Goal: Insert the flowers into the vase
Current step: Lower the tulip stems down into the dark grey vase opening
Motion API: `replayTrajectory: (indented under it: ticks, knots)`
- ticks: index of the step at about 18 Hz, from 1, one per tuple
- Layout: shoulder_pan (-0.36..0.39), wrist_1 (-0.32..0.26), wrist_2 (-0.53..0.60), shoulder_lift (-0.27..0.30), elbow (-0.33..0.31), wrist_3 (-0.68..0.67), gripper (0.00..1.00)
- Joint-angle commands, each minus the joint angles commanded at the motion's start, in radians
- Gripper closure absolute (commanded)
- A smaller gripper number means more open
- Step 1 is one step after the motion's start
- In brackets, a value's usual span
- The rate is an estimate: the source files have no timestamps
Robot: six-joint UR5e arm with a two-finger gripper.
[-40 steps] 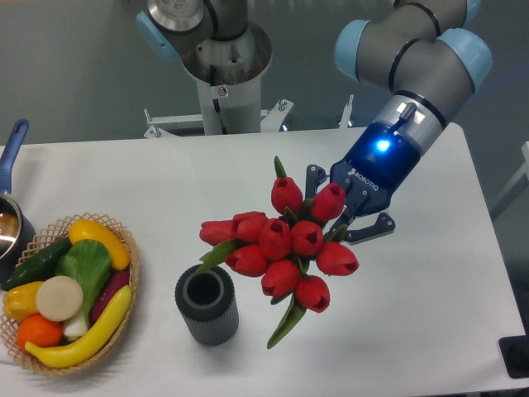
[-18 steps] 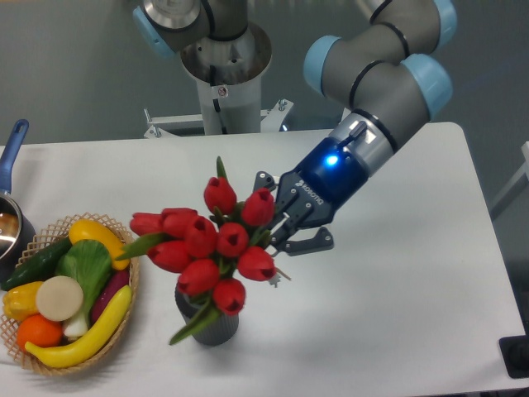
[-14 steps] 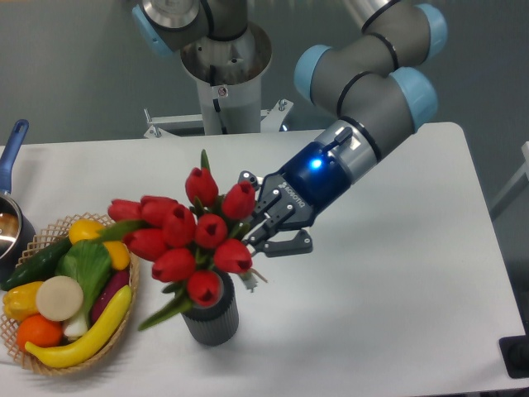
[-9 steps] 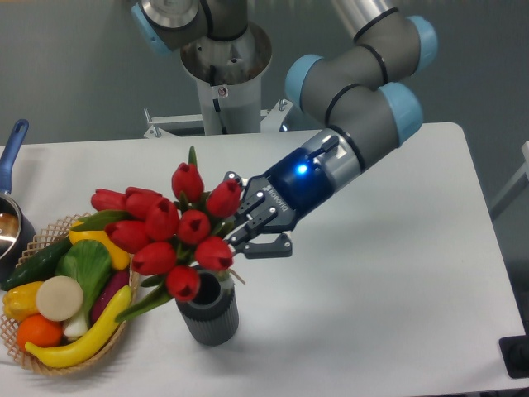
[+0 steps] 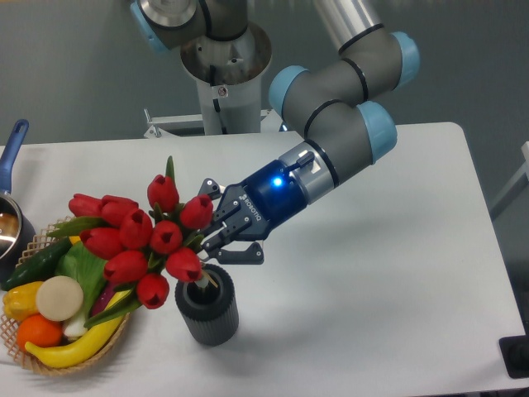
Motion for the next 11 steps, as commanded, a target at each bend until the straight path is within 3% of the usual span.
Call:
replayTrajectory:
  ticks: [7,11]
  knots:
    - [-0.002,0.015,0.014,-0.023,-0.020,0.002,0.83]
    - [-0.008,0.054,0.020,-0.044,-0.038,0.002,0.83]
